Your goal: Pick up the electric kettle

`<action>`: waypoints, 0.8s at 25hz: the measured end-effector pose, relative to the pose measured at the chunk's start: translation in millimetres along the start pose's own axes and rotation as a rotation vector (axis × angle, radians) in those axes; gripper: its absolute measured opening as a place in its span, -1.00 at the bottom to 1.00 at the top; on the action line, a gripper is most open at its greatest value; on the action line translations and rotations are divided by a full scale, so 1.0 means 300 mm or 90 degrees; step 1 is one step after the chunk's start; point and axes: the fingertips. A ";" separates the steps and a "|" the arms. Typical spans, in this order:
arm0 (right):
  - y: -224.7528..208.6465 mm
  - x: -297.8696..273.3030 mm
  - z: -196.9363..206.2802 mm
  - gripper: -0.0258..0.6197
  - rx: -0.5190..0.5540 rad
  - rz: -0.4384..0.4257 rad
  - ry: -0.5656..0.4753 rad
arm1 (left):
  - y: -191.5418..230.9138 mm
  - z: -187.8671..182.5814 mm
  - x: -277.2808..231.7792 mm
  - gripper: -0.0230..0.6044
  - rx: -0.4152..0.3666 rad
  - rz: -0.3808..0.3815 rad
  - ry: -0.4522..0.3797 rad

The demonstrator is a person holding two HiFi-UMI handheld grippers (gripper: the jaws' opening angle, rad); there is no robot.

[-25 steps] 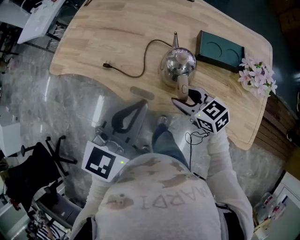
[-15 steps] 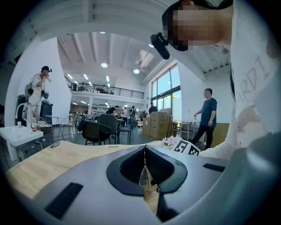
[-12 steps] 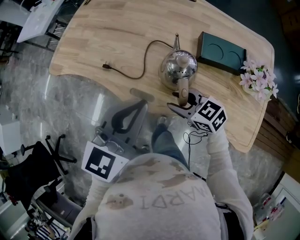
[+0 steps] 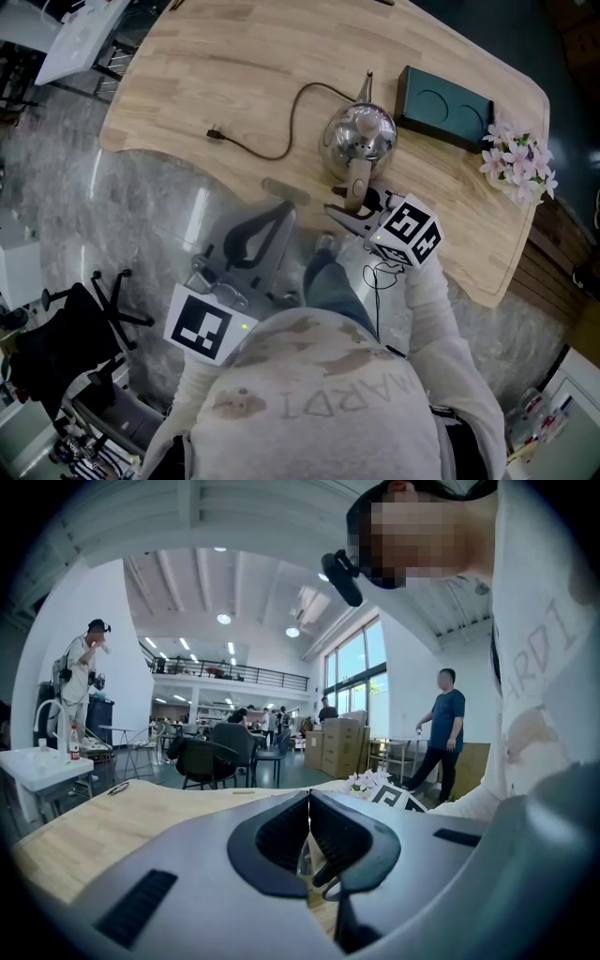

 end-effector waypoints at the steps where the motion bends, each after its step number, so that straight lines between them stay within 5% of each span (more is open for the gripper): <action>1: 0.000 -0.003 -0.003 -0.52 0.001 0.007 -0.006 | 0.002 -0.001 0.004 -0.88 0.000 -0.001 -0.001; 20: 0.028 0.014 -0.155 -0.52 0.053 0.058 -0.093 | -0.007 -0.017 0.093 -0.88 -0.017 -0.006 -0.017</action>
Point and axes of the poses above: the fingertips, and each gripper's own axes: x backward along the fingers, y to its left, z out of its underside, and after that the axes turned 6 degrees about x, right-handed
